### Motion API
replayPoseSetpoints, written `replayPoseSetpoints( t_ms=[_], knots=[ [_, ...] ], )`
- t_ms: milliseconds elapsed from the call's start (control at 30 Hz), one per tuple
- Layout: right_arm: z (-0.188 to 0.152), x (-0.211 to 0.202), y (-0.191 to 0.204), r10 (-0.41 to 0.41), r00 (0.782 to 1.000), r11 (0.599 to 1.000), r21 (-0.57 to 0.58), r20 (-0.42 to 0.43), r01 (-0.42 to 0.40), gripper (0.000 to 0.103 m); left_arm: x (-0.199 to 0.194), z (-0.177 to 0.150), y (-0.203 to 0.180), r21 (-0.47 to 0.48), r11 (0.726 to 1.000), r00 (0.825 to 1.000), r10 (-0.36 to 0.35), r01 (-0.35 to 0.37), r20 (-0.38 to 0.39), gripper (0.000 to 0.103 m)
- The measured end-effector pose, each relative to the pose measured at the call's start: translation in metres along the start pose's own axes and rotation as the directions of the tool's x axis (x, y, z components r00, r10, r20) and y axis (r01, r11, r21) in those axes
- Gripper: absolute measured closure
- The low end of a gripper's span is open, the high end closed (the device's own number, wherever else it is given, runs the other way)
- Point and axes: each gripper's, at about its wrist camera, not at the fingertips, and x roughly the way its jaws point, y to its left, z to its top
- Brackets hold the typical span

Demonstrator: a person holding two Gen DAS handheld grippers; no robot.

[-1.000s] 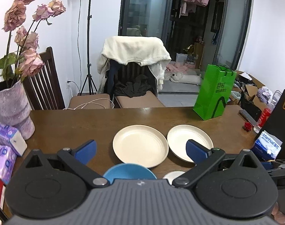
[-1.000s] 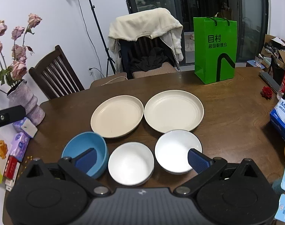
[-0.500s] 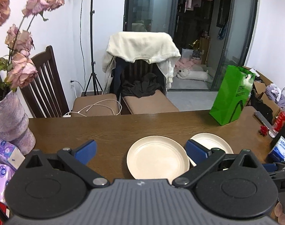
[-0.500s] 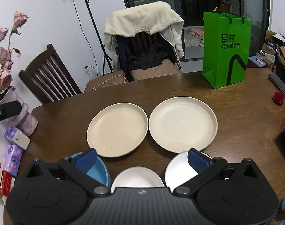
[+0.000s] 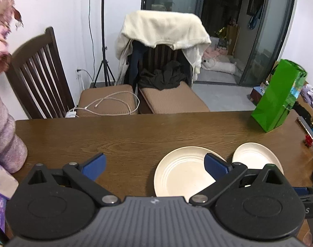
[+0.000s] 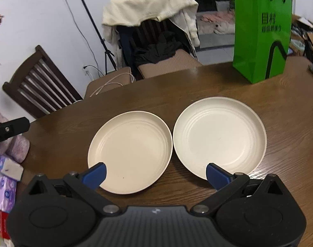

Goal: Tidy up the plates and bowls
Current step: 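Move both grippers toward the second cream plate beside the other plate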

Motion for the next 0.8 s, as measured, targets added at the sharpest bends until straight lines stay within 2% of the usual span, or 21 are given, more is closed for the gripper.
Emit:
replayPoseSetpoints(
  t_ms=[200,567,633,800],
  knots=[
    [0.002,0.033,0.001,-0.021,1.000,0.999,0.040,-0.019,0.022,0.001,0.047,0.006,0.009,0.014,1.000,0.999,0.018,-0.018,-0.042,0.000],
    [-0.001,0.077,-0.007,-0.047,0.997,0.990,0.129,-0.066,0.055,0.016,0.112,-0.007,0.019,0.016,1.000,0.991,0.028,-0.026,-0.131,0.000],
    [-0.003,0.083,-0.008,-0.048,0.996,0.989,0.138,-0.076,0.058,0.024,0.120,-0.011,0.019,0.017,1.000,0.989,0.026,-0.024,-0.143,0.000],
    [-0.006,0.096,-0.009,-0.046,0.995,0.986,0.155,-0.092,0.060,0.029,0.140,-0.021,0.016,0.030,0.999,0.984,0.028,-0.023,-0.177,0.000]
  ],
)
